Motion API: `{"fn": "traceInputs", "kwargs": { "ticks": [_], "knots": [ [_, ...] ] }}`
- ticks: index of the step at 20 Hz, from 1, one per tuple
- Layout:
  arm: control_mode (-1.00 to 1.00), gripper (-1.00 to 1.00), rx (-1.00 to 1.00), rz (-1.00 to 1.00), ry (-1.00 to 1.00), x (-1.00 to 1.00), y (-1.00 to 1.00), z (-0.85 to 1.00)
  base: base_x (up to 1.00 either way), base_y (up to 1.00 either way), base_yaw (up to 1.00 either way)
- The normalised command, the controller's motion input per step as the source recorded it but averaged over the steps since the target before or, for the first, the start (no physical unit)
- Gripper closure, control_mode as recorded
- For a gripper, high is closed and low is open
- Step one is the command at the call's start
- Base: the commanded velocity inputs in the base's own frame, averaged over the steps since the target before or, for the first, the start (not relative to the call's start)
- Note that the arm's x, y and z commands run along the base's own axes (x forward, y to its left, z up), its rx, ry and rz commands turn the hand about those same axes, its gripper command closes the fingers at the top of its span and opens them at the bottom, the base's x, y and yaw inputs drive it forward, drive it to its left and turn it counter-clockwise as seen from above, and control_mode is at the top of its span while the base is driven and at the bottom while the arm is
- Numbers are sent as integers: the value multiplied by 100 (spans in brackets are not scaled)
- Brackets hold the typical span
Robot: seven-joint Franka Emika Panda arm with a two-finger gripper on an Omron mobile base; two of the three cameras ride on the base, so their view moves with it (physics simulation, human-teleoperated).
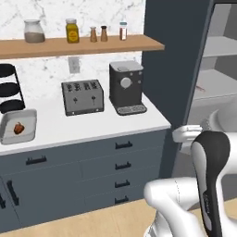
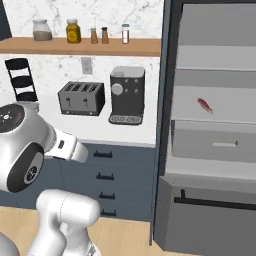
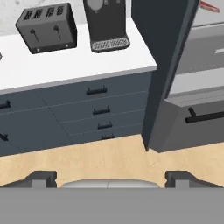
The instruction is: Place one bell pepper and one steak in each tupperware on the nearby counter, to pack two identical lunches.
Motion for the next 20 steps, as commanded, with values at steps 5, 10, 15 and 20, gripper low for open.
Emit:
{"fn": "traceInputs", "kwargs": {
  "ticks": [5, 10, 15, 20],
  "knots": [
    [100, -100, 0, 0, 0, 0, 0, 0, 0, -75, 15],
    [100, -100, 0, 0, 0, 0, 0, 0, 9, -60, 12],
    [100, -100, 0, 0, 0, 0, 0, 0, 22, -47, 3],
    [100, -100, 0, 0, 0, 0, 0, 0, 40, -40, -22]
  ]
}}
